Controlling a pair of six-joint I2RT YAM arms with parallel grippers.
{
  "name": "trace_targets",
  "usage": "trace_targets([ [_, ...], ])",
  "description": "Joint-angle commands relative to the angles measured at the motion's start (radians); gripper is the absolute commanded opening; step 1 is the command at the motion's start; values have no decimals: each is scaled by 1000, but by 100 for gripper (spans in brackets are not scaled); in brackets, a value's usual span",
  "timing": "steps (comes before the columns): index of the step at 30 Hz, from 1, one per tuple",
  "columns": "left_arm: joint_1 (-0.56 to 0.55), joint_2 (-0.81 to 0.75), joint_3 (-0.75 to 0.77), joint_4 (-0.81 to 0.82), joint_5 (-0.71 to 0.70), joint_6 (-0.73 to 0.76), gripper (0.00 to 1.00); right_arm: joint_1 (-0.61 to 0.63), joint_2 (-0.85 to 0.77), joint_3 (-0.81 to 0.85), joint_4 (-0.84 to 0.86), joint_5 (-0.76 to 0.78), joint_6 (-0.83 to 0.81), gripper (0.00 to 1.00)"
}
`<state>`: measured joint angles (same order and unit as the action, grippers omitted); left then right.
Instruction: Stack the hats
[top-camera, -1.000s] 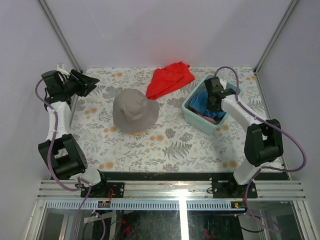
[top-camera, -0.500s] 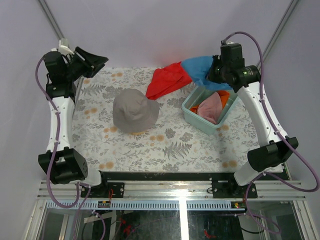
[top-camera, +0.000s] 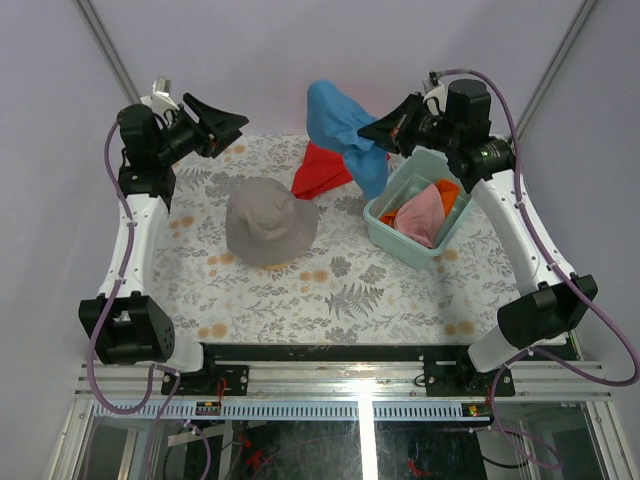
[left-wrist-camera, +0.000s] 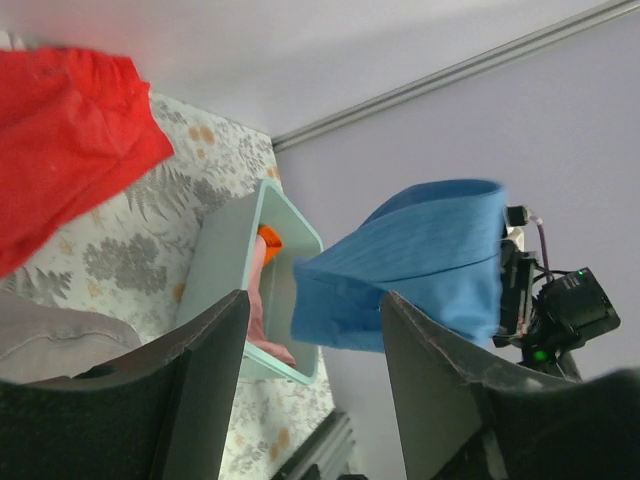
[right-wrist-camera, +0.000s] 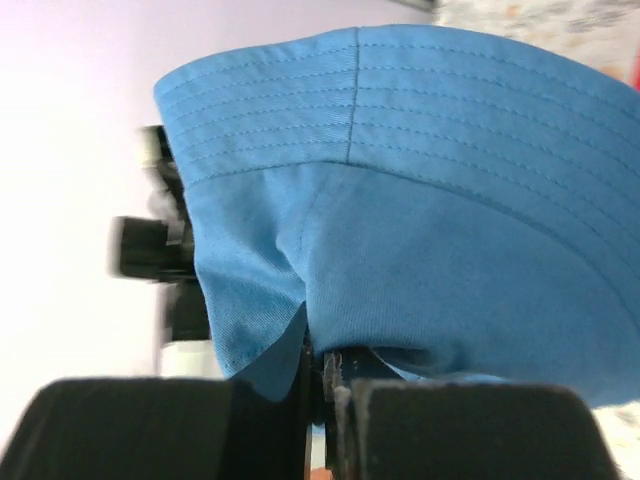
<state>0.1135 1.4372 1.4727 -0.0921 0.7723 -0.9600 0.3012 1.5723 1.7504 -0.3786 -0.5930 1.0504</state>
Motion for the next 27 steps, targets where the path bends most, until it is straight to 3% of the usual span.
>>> trace_targets([
  [1,-4,-2,-123,341,93,-246,56,2,-56,-21,430,-208,378,0],
  [5,-40,25,-138,526,121,-396,59,2,-49,-134,783,-220,706,0],
  [11,-96,72,-165,723,103,-539,62,14,-13,-187,1034,-190,931,0],
  [14,-114,112,-154,805,103,-595,63,19,1,-182,1064,-186,954,0],
  [19,-144,180,-171,1093,77,-802,65,24,18,-174,1088,-183,961,0],
  [27,-178,223,-124,1117,58,-755,64,29,34,-200,1154,-176,1021,0],
])
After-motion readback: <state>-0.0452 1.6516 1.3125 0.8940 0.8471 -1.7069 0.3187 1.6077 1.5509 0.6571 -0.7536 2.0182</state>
